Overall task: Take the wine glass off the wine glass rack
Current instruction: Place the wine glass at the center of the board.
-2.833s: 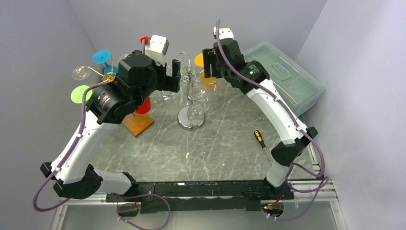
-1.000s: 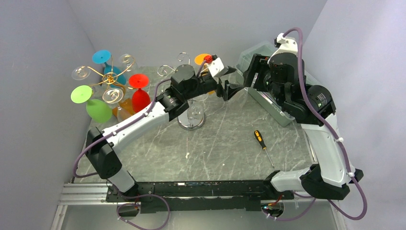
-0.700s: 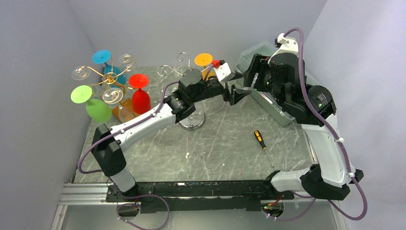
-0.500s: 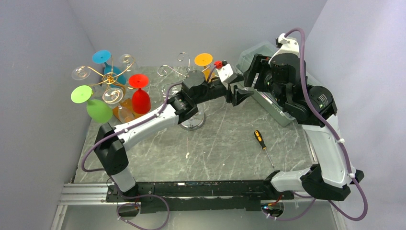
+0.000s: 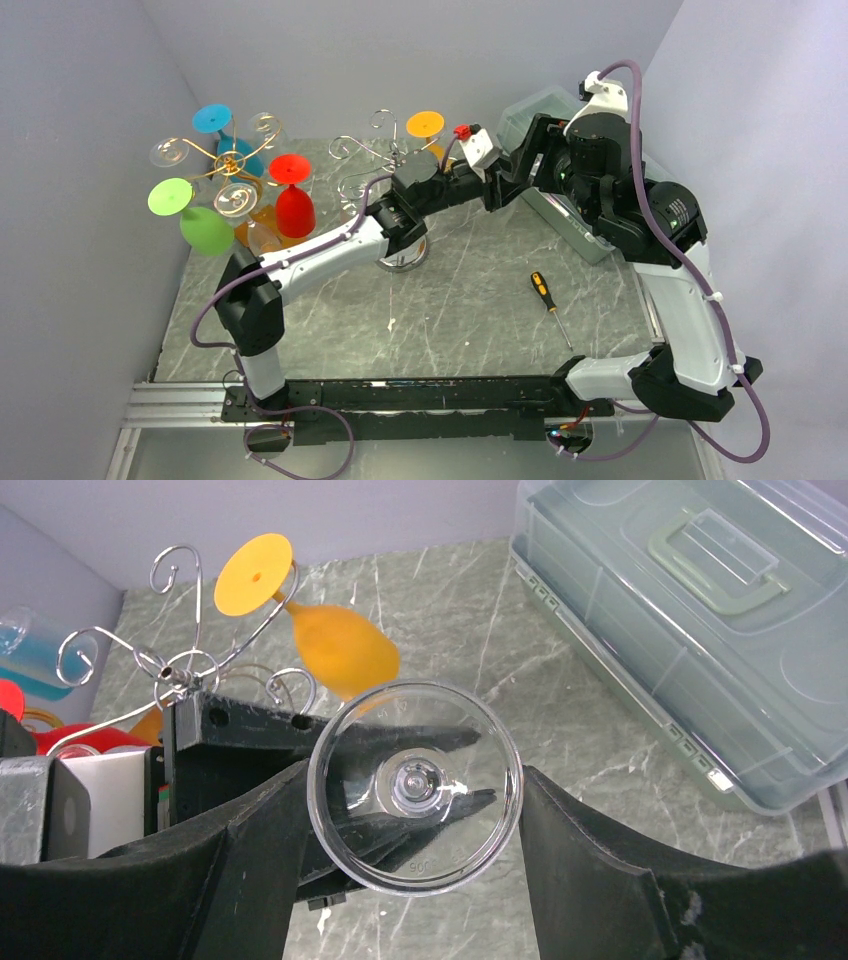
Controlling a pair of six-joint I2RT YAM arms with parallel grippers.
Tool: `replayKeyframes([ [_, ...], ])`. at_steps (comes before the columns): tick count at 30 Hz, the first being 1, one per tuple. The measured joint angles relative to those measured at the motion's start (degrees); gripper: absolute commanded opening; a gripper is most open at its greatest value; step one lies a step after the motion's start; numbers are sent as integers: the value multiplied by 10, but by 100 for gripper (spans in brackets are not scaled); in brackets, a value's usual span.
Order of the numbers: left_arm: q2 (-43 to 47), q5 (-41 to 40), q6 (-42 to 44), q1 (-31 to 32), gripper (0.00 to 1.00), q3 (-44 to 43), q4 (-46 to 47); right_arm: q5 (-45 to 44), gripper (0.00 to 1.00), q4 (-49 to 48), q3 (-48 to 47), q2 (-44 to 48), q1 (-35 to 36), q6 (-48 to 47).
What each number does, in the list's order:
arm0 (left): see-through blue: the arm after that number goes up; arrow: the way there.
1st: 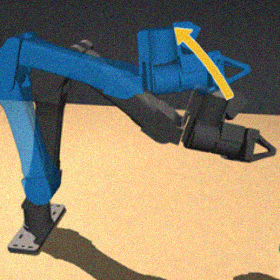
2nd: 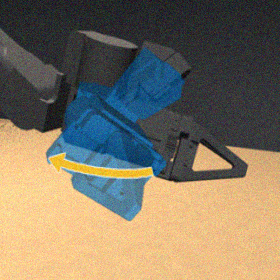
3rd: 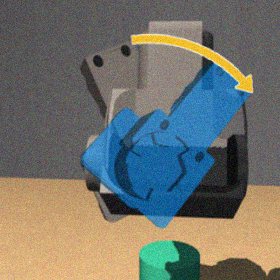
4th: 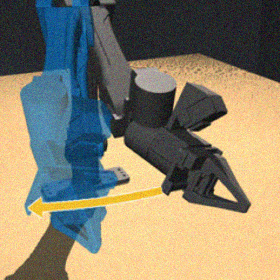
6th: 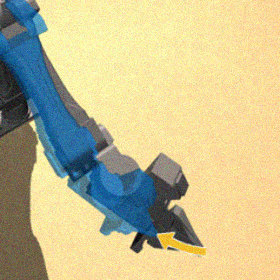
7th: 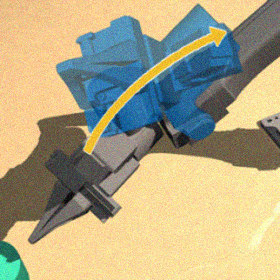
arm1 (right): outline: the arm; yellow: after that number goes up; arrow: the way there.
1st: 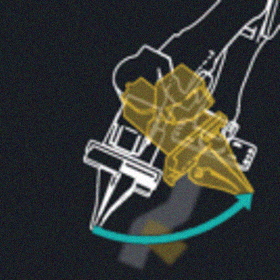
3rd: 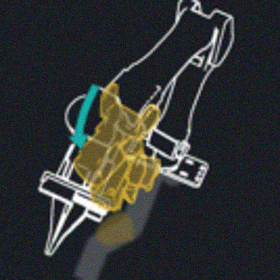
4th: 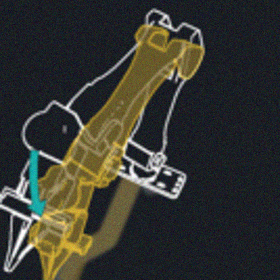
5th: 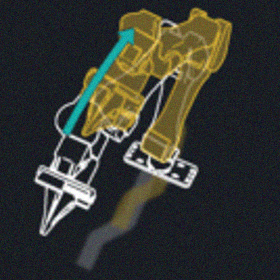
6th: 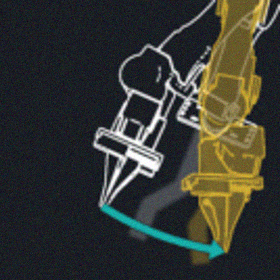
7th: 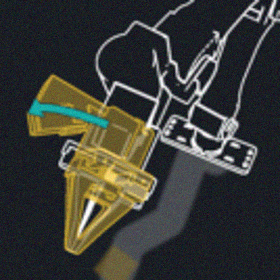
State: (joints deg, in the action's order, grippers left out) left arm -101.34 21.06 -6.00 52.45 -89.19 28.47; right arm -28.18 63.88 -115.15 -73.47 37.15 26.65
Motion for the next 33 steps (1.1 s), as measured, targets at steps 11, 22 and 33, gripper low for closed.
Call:
replayKeyframes([
  [11,-6,1,-5,12,0,-31,-18,-4,52,-10,5,4,-3,0],
  [22,-6,-108,-38,24,0,-52,-59,20,100,-101,99,94,-2,-7],
  [33,9,-315,-129,36,0,-102,-154,47,100,-292,267,234,-2,-48],
])
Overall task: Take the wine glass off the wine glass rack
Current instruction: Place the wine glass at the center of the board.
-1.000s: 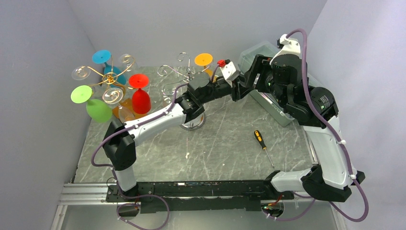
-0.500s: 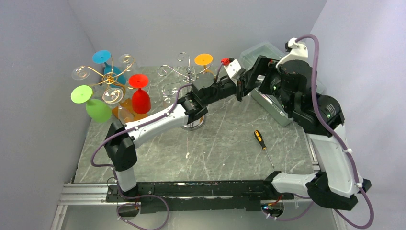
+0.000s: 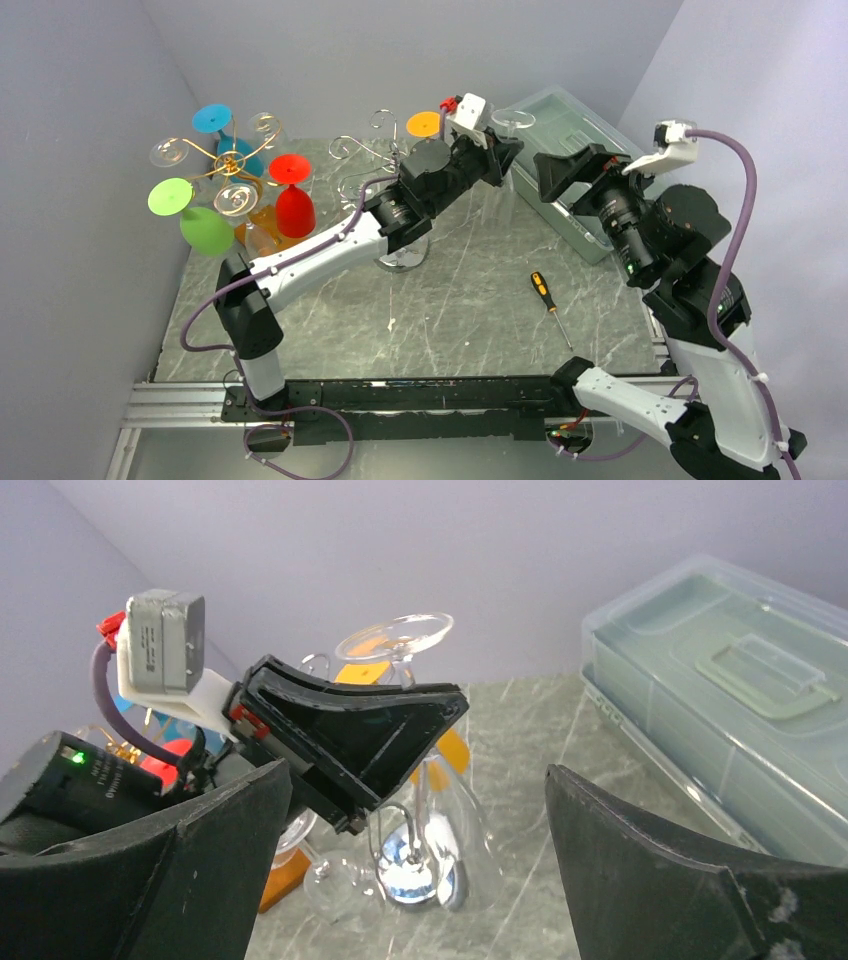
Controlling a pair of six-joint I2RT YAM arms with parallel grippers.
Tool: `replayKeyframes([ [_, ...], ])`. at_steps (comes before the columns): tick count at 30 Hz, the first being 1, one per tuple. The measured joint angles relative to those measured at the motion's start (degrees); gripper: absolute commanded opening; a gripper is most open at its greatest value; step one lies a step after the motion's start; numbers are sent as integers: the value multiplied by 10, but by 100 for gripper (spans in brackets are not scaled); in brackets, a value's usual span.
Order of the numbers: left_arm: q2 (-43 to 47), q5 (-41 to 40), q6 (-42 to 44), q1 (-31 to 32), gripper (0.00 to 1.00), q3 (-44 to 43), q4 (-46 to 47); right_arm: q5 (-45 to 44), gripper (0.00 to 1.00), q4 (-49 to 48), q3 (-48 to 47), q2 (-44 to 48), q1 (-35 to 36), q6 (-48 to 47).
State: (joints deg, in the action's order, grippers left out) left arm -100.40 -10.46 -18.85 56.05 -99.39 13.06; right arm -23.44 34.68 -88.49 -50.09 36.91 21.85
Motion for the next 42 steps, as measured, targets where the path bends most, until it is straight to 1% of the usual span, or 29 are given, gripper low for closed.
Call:
replayKeyframes([
  [4,8,-79,-38,10,0,-49,-56,2,100,-63,63,30,0,-13],
  [6,10,-125,-64,13,0,-90,-97,2,99,-89,87,37,0,-21],
  [12,14,-259,-122,14,0,-210,-213,32,99,-155,108,24,-2,-40],
  [13,17,-276,-126,13,0,-217,-220,43,99,-165,110,20,-5,-42],
  [16,38,-340,-141,13,0,-217,-236,89,99,-196,111,3,-24,-43],
  [18,54,-377,-149,13,0,-208,-237,137,99,-221,111,-12,-54,-35],
  [22,77,-426,-171,1,0,-201,-241,261,97,-282,112,-49,-129,12],
  [25,87,-433,-214,-26,0,-205,-272,351,91,-342,134,-73,-184,65],
  [28,86,-417,-292,-77,0,-237,-348,433,84,-412,175,-86,-234,127],
  [31,84,-390,-355,-119,0,-261,-404,488,72,-477,214,-94,-261,176],
  [33,84,-372,-393,-137,0,-266,-428,513,70,-503,227,-102,-265,195],
  [36,83,-343,-433,-142,0,-266,-452,542,67,-538,239,-110,-264,217],
  [42,70,-296,-481,-143,0,-266,-475,568,64,-592,245,-131,-251,238],
])
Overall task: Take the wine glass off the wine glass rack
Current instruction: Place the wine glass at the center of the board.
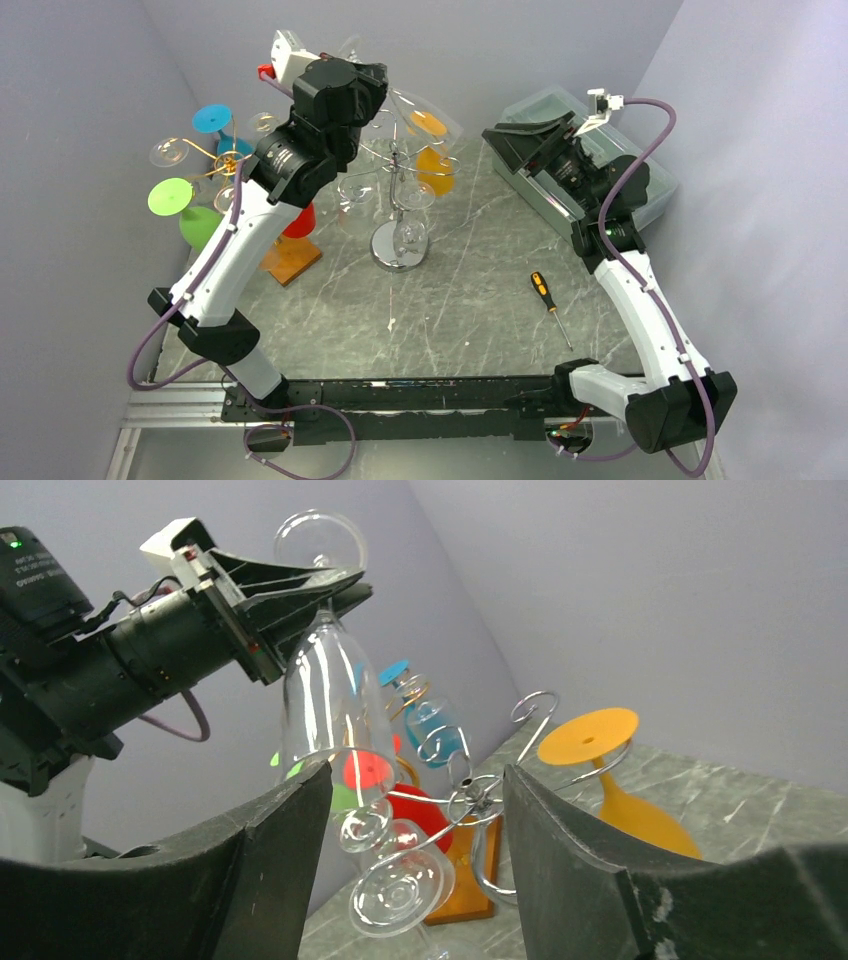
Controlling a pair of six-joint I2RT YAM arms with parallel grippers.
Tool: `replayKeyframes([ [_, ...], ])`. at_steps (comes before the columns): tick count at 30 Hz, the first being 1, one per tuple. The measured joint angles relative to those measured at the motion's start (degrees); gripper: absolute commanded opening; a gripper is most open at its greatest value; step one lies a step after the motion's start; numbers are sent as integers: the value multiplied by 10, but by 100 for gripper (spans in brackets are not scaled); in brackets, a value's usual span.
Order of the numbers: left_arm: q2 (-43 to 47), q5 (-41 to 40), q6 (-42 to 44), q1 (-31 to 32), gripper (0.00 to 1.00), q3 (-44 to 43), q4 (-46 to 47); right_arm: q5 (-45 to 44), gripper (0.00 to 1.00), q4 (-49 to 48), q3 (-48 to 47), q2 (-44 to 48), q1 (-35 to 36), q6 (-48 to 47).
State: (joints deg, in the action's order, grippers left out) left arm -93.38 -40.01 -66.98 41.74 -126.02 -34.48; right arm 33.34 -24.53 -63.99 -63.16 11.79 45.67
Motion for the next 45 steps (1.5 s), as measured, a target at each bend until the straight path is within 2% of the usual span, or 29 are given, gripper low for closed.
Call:
replayKeyframes([
  [16,-10,60,-61,-2,0,11,1,-14,54,0,-3,-40,68,-25],
  [25,-8,72,-118,-4,0,67,41,-41,33,-27,-4,-51,86,-10],
  [29,3,72,-138,-5,0,96,63,-61,15,-33,1,-51,87,0],
  [31,7,73,-143,-5,11,103,71,-72,2,-38,4,-50,88,3],
  [32,10,74,-146,-5,18,106,73,-78,0,-40,6,-49,88,3],
  [38,18,94,-136,-5,62,117,84,-112,0,-34,9,-27,91,5],
  [39,18,97,-132,-4,85,118,86,-117,0,-31,9,-22,91,4],
  [40,18,103,-127,-4,97,118,85,-125,0,-25,9,-14,91,4],
  [45,18,122,-89,-3,99,130,101,-158,0,3,7,16,91,-7],
])
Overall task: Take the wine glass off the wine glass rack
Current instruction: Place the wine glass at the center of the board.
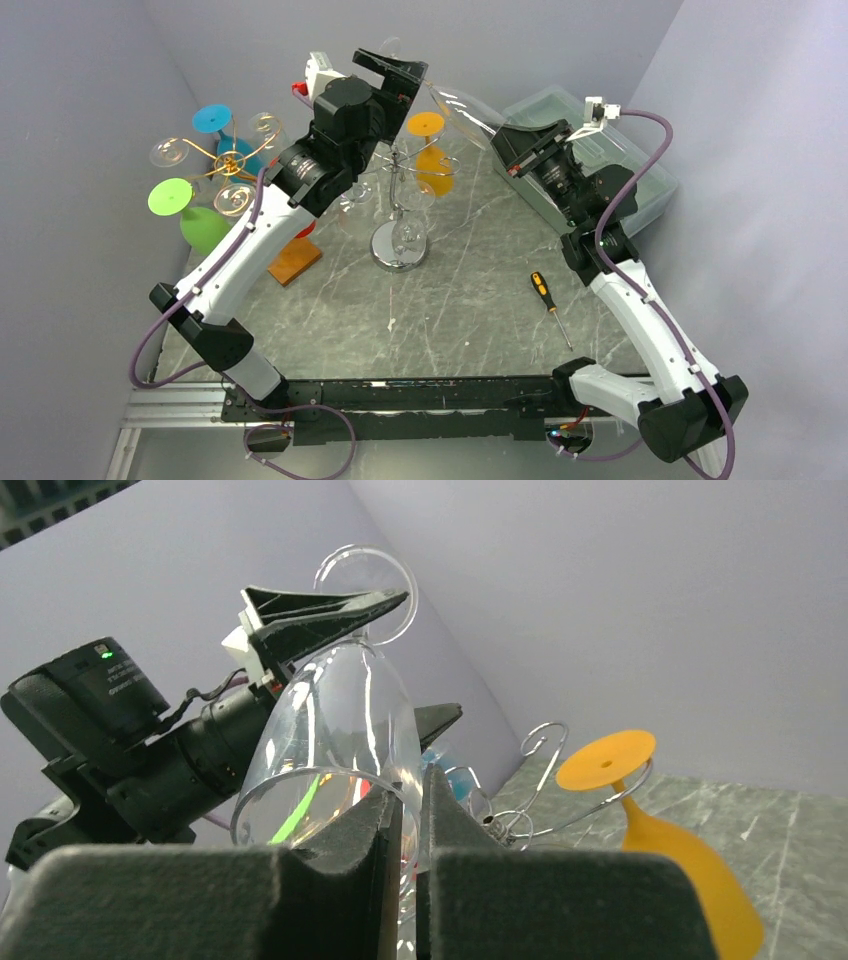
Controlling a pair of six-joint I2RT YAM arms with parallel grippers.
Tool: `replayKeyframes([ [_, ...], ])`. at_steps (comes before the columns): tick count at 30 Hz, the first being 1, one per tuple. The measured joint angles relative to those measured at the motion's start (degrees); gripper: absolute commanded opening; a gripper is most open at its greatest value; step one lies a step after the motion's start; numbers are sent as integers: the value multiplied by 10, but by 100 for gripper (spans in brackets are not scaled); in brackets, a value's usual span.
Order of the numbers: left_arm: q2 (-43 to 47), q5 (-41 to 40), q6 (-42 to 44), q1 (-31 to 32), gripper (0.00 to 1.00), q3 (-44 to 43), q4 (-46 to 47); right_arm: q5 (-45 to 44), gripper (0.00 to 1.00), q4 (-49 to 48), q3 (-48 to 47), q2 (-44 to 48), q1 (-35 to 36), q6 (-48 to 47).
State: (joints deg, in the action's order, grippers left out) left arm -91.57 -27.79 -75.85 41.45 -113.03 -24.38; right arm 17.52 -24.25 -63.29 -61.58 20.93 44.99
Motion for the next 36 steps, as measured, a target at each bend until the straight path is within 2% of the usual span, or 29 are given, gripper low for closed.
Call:
replayKeyframes([
  [5,10,12,60,2,99,18,22,-45,0,91,-37,9,3,-28],
  [13,33,82,235,3,99,18,61,-174,0,245,-143,7,1,-78],
  [22,38,145,427,7,100,-55,-9,-287,0,496,-276,-16,1,-133],
  [25,63,150,471,11,100,-29,-21,-318,0,581,-306,-22,1,-146],
  [29,125,147,527,24,100,52,-34,-356,0,684,-322,-37,1,-158],
  [36,176,148,581,31,99,63,-69,-370,0,804,-322,-127,-2,-169],
])
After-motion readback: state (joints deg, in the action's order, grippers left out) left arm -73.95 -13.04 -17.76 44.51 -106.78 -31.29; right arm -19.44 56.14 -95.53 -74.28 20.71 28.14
